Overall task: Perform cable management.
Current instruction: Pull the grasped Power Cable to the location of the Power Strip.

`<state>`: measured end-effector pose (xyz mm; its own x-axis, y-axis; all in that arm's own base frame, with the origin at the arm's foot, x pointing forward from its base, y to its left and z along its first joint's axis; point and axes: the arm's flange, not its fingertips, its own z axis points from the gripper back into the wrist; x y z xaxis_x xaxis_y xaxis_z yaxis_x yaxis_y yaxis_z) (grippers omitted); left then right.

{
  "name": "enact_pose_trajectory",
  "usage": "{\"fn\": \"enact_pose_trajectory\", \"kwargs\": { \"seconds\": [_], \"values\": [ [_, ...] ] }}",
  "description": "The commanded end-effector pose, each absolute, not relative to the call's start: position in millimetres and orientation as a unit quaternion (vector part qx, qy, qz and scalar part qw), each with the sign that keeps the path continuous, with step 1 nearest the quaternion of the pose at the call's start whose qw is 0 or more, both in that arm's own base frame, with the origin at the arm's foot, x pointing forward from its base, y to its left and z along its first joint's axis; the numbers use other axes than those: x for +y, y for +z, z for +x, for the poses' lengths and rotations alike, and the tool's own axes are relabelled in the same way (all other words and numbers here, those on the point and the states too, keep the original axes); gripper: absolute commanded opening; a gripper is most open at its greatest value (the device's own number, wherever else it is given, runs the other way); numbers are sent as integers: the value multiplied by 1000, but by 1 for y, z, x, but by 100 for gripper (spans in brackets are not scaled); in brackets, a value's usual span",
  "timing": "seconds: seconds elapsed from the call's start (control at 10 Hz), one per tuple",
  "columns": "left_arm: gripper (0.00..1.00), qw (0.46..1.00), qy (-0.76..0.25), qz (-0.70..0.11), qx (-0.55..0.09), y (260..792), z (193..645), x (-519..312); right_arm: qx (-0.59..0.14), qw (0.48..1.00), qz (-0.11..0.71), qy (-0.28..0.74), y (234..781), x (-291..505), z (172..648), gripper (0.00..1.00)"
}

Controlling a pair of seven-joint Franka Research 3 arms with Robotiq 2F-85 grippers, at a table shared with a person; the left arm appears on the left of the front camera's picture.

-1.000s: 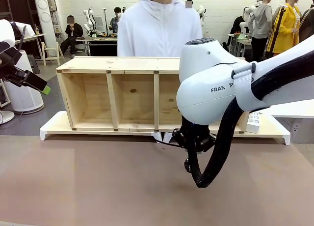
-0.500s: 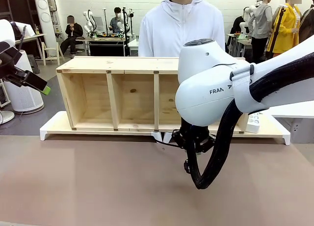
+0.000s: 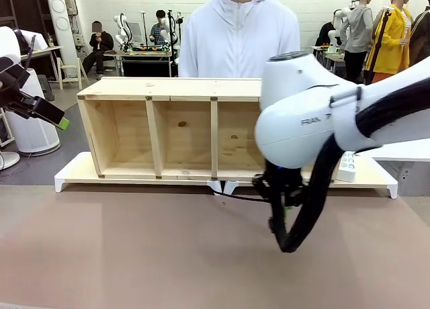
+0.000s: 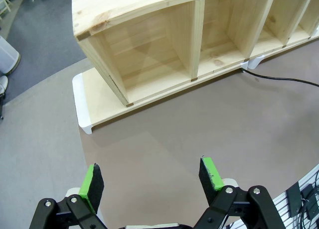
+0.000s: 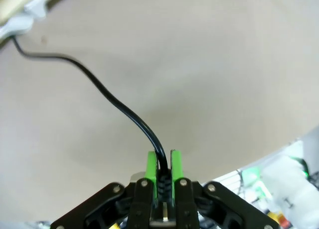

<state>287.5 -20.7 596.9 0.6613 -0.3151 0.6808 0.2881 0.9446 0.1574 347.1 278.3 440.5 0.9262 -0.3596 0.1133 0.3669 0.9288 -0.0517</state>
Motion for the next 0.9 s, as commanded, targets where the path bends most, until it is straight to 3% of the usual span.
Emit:
{"fn": "enact_pose_trajectory", "kwargs": {
  "seconds": [0.0, 0.4, 0.8],
  "values": [
    [100, 909, -165, 20, -382, 597, 290, -20, -33, 972, -43, -227, 445, 210, 339, 14],
    [100, 909, -165, 20, -382, 597, 290, -20, -33, 958, -55, -281, 452, 118, 347, 14],
    [100, 909, -165, 20, -382, 597, 290, -20, -72, 950, -67, -295, 474, 46, 392, 14]
  ]
}}
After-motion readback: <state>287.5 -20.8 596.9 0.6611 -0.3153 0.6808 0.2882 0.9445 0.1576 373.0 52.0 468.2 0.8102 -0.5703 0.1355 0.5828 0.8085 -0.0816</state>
